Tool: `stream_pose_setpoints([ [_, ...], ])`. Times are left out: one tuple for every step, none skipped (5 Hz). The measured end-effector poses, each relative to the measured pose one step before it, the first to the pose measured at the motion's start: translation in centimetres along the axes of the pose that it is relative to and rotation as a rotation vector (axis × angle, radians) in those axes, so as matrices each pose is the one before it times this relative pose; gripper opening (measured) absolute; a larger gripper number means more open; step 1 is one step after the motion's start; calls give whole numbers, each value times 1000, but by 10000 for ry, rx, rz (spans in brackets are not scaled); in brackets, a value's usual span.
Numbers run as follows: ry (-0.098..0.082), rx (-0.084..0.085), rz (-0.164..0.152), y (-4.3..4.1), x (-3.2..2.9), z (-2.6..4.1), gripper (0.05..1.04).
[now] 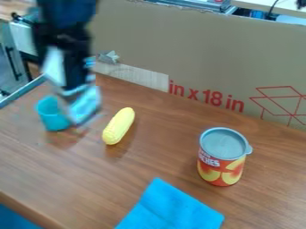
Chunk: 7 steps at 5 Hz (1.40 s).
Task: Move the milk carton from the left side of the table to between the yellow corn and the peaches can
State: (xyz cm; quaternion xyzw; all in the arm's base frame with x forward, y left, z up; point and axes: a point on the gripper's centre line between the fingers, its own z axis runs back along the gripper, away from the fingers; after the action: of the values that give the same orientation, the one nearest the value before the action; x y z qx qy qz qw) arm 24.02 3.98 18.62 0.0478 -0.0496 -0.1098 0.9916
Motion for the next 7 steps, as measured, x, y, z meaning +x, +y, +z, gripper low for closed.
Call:
stream_pose_setpoints([
  [-669, -798, -379, -3153, 3947, -1852, 846],
  [-472, -205, 349, -440, 3683, -1058, 846],
  [-850, 402, 994, 877, 1937, -1017, 846],
  [507, -23, 94, 281, 1543, -1753, 846],
  [1388, -409, -80, -344, -17, -2423, 846],
  [1156, -712, -3, -936, -614, -1374, 846],
  [317, -62, 45, -88, -367, 68, 846],
])
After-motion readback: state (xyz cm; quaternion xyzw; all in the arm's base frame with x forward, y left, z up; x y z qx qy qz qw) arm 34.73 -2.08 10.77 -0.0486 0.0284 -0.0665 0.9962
